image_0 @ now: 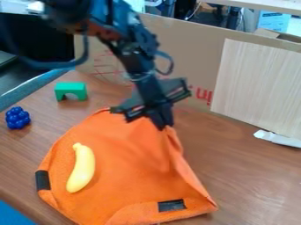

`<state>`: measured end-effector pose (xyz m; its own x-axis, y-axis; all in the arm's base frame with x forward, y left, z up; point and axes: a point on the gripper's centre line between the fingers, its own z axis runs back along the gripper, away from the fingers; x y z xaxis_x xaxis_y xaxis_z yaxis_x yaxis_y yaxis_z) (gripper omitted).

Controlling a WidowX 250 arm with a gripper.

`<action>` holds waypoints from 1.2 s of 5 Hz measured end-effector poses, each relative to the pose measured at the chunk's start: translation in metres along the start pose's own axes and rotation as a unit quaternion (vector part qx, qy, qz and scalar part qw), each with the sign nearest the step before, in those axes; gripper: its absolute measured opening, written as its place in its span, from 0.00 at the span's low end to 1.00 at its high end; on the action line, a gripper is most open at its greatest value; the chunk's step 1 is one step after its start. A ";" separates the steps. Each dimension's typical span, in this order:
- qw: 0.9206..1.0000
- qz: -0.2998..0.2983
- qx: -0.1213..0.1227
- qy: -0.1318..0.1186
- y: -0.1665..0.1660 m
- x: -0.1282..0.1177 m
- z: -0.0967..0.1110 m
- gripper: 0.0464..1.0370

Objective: Fold the cloth from top right to bottom left

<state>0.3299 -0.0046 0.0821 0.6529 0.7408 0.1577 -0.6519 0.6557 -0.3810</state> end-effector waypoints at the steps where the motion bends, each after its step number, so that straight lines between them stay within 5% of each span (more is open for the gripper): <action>1: 1.000 0.017 0.006 0.013 0.025 0.002 0.015 0.02; 2: 0.999 0.015 0.024 0.020 0.048 0.003 0.027 0.02; 4: 0.999 -0.016 0.042 -0.023 0.095 0.016 0.055 0.02; 6: 0.999 0.002 0.034 0.003 0.127 0.018 0.076 0.02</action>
<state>0.2299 0.1027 0.1056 0.6529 0.7424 0.1503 -0.6788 0.6615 -0.3190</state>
